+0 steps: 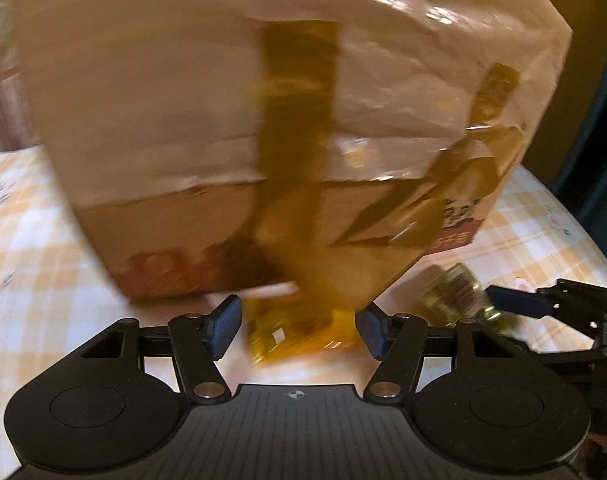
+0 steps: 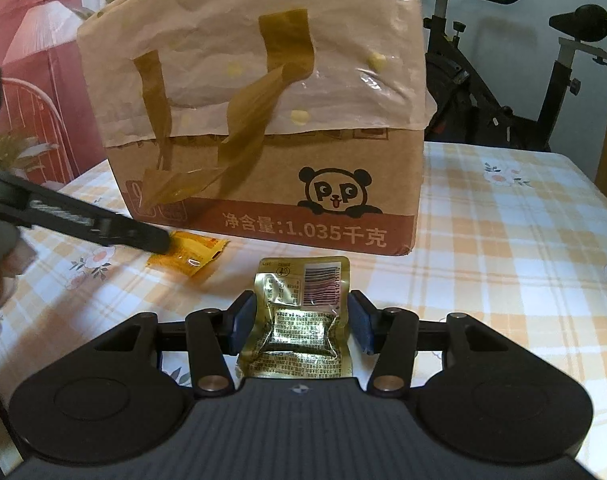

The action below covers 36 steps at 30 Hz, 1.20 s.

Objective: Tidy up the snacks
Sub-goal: 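Grasp the yellow candy with the left gripper while the right lifts the gold foil packet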

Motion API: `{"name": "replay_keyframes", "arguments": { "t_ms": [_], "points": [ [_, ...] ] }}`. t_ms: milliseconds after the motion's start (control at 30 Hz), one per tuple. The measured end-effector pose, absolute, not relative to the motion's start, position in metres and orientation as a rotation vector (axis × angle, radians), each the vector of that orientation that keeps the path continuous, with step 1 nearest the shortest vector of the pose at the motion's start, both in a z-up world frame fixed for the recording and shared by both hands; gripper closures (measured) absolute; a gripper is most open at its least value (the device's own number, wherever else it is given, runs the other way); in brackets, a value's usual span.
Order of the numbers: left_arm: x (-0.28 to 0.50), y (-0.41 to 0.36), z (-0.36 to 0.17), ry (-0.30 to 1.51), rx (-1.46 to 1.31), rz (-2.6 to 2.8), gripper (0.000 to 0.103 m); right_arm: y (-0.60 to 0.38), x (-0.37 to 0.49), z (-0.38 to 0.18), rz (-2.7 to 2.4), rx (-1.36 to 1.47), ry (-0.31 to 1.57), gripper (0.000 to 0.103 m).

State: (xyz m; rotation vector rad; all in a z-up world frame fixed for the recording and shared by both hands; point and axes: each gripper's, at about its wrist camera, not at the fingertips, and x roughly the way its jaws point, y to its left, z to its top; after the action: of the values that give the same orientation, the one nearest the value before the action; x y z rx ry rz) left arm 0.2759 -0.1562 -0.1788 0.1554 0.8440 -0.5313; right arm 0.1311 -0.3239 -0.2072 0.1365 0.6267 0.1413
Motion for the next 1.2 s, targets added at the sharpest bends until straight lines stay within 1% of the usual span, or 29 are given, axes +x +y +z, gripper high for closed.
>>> {"name": "replay_keyframes", "arguments": {
  "t_ms": [167, 367, 533, 733, 900, 1100, 1200],
  "points": [
    [0.292, -0.167, -0.182, 0.853, 0.137, -0.573, 0.042, -0.324, 0.132, -0.207, 0.149, 0.144, 0.627, 0.050],
    [0.298, -0.174, -0.196, 0.896, 0.166, -0.613, 0.042, -0.324, 0.133, -0.207, 0.153, 0.153, 0.630, 0.050],
    [0.293, -0.165, -0.199, 0.897, 0.149, -0.606, 0.043, -0.324, 0.133, -0.208, 0.154, 0.156, 0.632, 0.050],
    [0.270, -0.158, -0.202, 0.889, 0.157, -0.610, 0.042, -0.324, 0.133, -0.208, 0.154, 0.159, 0.634, 0.050],
    [0.261, -0.159, -0.203, 0.888, 0.177, -0.593, 0.042, -0.324, 0.133, -0.208, 0.155, 0.159, 0.634, 0.050],
    [0.258, -0.134, -0.197, 0.888, 0.101, -0.543, 0.040, -0.324, 0.133, -0.208, 0.154, 0.161, 0.634, 0.050],
    [0.254, -0.123, -0.198, 0.890, 0.056, -0.526, 0.037, -0.324, 0.133, -0.208, 0.155, 0.161, 0.635, 0.050]
  ]
}}
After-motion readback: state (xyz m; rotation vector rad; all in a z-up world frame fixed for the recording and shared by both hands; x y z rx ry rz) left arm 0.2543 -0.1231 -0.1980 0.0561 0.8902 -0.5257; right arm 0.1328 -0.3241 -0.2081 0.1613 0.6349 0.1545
